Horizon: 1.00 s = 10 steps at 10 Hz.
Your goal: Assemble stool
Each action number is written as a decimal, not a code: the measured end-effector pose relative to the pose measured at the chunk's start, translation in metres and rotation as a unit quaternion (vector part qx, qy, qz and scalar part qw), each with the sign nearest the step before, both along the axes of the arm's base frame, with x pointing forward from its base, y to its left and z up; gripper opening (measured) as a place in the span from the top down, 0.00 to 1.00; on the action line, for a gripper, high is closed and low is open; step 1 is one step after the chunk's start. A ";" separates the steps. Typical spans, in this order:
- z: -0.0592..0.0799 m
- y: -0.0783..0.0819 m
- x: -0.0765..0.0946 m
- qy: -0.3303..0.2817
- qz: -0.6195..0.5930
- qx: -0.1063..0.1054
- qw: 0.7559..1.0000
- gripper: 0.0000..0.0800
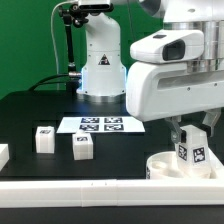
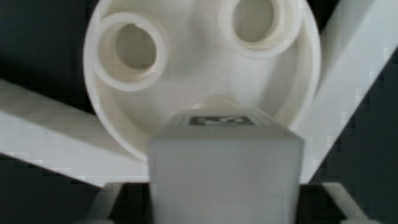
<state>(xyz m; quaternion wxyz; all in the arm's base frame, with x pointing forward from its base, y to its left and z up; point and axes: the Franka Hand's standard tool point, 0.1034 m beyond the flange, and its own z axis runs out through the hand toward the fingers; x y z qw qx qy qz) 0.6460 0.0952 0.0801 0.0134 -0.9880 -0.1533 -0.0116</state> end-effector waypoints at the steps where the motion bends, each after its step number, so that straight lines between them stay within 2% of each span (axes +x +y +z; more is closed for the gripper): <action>1: 0.000 0.000 0.000 0.001 -0.031 0.001 1.000 0.57; 5: 0.000 0.001 0.000 0.005 -0.143 0.005 0.990 0.57; 8: 0.000 0.004 0.000 0.010 -0.289 0.019 0.957 0.57; 10: -0.001 0.006 -0.001 0.018 -0.385 0.030 0.922 0.57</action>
Offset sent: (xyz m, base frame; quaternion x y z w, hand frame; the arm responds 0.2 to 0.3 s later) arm 0.0000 0.0000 0.0000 0.0000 0.0000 0.1938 0.9810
